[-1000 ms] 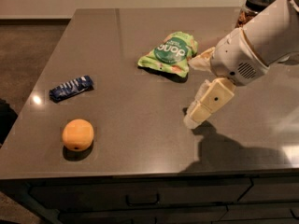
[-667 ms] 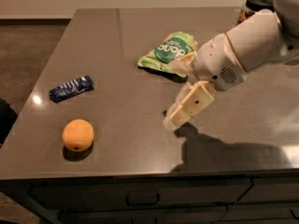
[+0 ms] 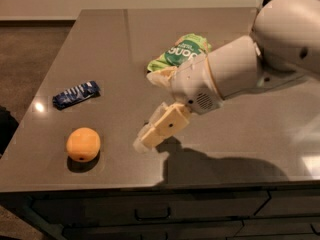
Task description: Move orange near green rice chip bag
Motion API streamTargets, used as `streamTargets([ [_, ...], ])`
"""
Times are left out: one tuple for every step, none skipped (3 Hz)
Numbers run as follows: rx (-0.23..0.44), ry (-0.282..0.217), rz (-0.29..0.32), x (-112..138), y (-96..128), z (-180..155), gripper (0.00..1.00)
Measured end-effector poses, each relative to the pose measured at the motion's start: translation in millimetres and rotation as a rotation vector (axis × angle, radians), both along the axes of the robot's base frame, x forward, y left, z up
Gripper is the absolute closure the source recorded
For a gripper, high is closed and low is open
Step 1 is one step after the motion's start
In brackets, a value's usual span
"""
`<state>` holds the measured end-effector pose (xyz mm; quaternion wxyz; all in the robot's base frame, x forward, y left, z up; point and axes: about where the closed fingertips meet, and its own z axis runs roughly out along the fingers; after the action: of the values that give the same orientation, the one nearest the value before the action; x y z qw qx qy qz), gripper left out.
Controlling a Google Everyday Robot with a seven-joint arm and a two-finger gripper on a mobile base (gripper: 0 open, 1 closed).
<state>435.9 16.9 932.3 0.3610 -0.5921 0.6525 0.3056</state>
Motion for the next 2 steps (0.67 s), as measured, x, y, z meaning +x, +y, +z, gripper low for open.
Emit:
streamTargets([
  [0.044, -0.043, -0.011, -3.7, 37.0, -15.9, 0.0],
  [0.053, -0.043, 0.004, -7.5, 61.8, -28.6, 0.0],
])
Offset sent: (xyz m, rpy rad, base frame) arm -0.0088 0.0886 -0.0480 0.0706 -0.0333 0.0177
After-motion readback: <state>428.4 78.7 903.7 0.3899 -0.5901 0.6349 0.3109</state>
